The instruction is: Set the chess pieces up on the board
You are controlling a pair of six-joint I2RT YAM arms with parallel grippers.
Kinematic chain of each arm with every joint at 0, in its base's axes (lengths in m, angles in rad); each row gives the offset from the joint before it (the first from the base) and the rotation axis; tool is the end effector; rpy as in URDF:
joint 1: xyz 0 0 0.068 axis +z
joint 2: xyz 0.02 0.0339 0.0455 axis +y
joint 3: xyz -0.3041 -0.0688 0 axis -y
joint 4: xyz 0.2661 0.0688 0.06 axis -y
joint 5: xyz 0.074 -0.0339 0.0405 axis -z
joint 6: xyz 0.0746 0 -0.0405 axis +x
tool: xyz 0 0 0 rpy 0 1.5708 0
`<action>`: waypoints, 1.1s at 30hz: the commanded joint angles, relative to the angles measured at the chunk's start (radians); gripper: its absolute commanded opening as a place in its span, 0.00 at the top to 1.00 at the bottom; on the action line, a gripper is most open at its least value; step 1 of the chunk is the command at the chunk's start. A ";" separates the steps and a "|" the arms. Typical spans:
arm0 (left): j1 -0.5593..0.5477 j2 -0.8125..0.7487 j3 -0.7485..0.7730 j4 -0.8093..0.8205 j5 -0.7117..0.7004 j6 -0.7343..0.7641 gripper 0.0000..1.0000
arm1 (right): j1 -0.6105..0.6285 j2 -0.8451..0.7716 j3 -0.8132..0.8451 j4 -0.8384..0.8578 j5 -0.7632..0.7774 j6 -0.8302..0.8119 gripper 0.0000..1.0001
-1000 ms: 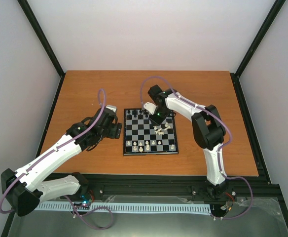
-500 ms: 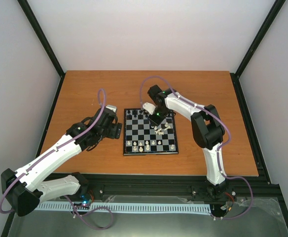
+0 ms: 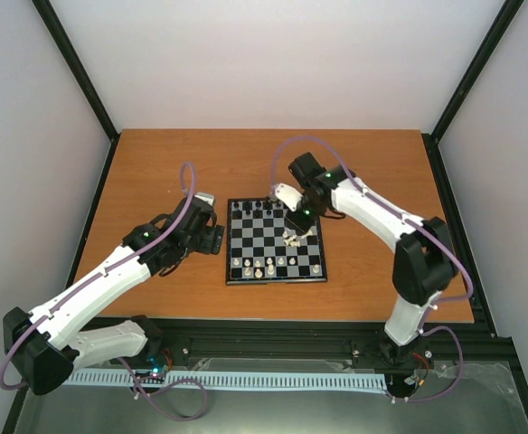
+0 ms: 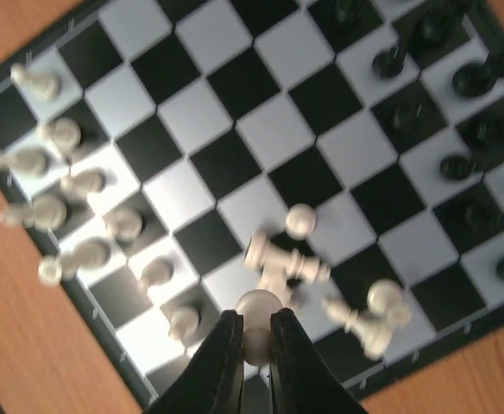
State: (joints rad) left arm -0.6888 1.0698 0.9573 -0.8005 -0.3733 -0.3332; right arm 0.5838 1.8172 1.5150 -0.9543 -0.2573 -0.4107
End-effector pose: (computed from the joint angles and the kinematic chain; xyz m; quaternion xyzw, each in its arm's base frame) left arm 0.1970 -0.1270 0.2964 0.1055 0.9259 -0.0020 0.3627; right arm 0.3327 0.2425 0.2475 -0.4849 0.8513 0.1397 0.1437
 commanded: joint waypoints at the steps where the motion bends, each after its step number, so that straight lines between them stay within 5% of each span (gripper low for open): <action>1: 0.010 -0.007 0.007 0.003 -0.004 0.014 0.11 | -0.004 -0.121 -0.160 0.005 0.051 -0.047 0.91; 10: 0.009 -0.001 0.009 0.001 -0.002 0.014 0.11 | -0.003 -0.253 -0.403 0.063 0.081 -0.082 0.91; 33: 0.010 0.007 0.007 0.001 -0.002 0.014 0.11 | -0.001 -0.132 -0.412 0.155 0.010 -0.077 0.90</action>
State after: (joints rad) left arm -0.6888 1.0737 0.9573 -0.8009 -0.3733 -0.3332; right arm 0.5831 1.6585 1.0966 -0.8364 -0.2249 -0.4828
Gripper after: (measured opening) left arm 0.890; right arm 0.104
